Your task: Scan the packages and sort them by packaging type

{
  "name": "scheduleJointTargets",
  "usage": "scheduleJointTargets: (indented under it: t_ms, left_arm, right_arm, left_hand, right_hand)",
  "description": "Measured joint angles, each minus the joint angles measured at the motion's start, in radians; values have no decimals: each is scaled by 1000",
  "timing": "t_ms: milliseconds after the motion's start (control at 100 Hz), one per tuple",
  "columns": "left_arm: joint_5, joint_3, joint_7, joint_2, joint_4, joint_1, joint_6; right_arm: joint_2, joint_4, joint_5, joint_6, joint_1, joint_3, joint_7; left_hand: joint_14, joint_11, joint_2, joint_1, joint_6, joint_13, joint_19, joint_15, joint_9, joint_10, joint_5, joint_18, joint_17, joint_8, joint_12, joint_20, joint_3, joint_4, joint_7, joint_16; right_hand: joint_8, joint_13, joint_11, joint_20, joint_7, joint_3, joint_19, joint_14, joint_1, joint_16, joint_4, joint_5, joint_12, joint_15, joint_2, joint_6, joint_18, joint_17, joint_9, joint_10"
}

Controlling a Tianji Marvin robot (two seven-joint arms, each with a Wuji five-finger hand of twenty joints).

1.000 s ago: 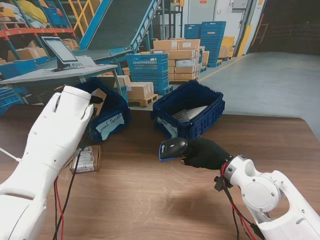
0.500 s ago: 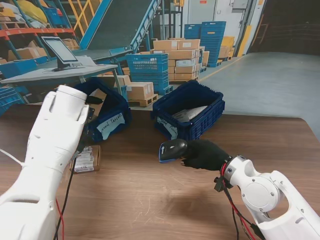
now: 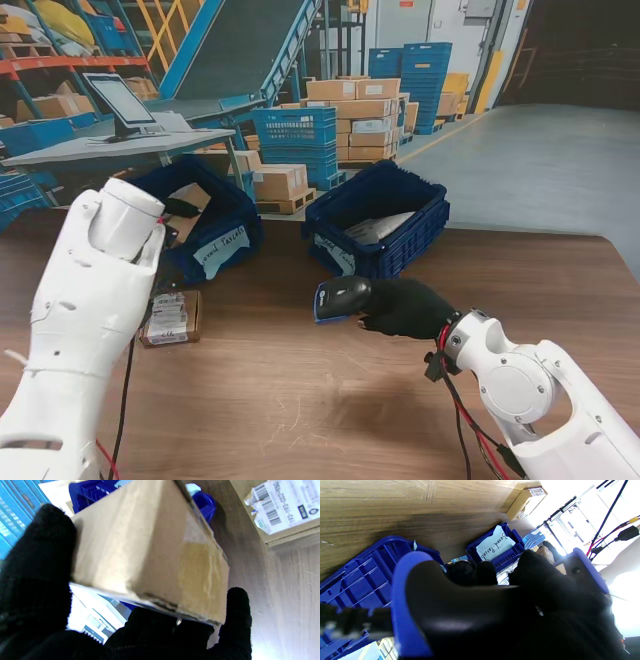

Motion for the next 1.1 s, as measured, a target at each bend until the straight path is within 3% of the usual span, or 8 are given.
scheduleJointTargets:
  t_ms: [80,160,280,430,480,620,780,1100]
  left_arm:
    - [30,-44,0,-11,-12,14,0]
    - [-9,-14,39,10,-25,26,0]
    - [-238,88,168,90,-68,43,0]
    - [-412,243,265,223,-124,45,0]
    - [-440,262,268,253,-140,45,0]
    - [-293,240,164,259,-156,37,0]
    - [-304,297,163,279,-142,-23,0]
    - [-292,390,133,278,-17,-180,0]
  right_arm:
    - [-1,1,-2,-4,2,-4,-9]
    - [-1,2,-4,-7,4,-6,-11]
    - [-2,2,-6,-8,8,-10,-13]
    - [-3,3,-9,-8,12,-13,-16]
    - [-3,3,-10,-8,13,-13,-16]
    - [-3,3,-12,-8,17,-15,-16]
    - [-3,3,-12,-8,18,-16,-14]
    - [-3,3,-9,-3,23,-15,3]
  left_hand:
    - [0,0,0,0,0,0,0,0,0,0,0,2,0,0,0,0,0,0,0,0]
    - [0,0,0,0,0,0,0,0,0,0,0,4,0,0,0,1,0,0,0,0]
    - [0,0,0,0,0,0,0,0,0,0,0,5,0,0,0,1,0,0,0,0]
    - [-2,-3,0,0,0,0,0,0,4,0,0,5,1,0,0,1,0,0,0,0]
    - [-2,-3,0,0,0,0,2,0,5,0,1,5,3,0,0,1,0,0,0,0]
    - [-4,-3,0,0,0,0,2,0,5,0,1,6,4,0,0,1,0,0,0,0]
    - [-7,-3,0,0,0,0,13,0,5,0,1,6,4,0,0,2,0,0,0,0]
    - [-9,-3,0,0,0,0,50,0,5,0,1,6,13,0,0,26,0,0,0,0]
  right_hand:
    - [0,0,0,0,0,0,0,0,0,0,0,0,0,0,0,0,0,2,0,0]
    - [0,0,0,0,0,0,0,0,0,0,0,0,0,0,0,0,0,1,0,0]
    - [0,0,0,0,0,0,0,0,0,0,0,0,0,0,0,0,0,-1,0,0]
    - [0,0,0,0,0,0,0,0,0,0,0,0,0,0,0,0,0,-2,0,0]
    - [0,0,0,0,0,0,0,0,0,0,0,0,0,0,0,0,0,-2,0,0]
    - [0,0,0,0,0,0,0,0,0,0,0,0,0,0,0,0,0,-2,0,0]
    - [0,0,0,0,0,0,0,0,0,0,0,0,0,0,0,0,0,-2,0,0]
    - [0,0,0,0,0,0,0,0,0,0,0,0,0,0,0,0,0,-2,0,0]
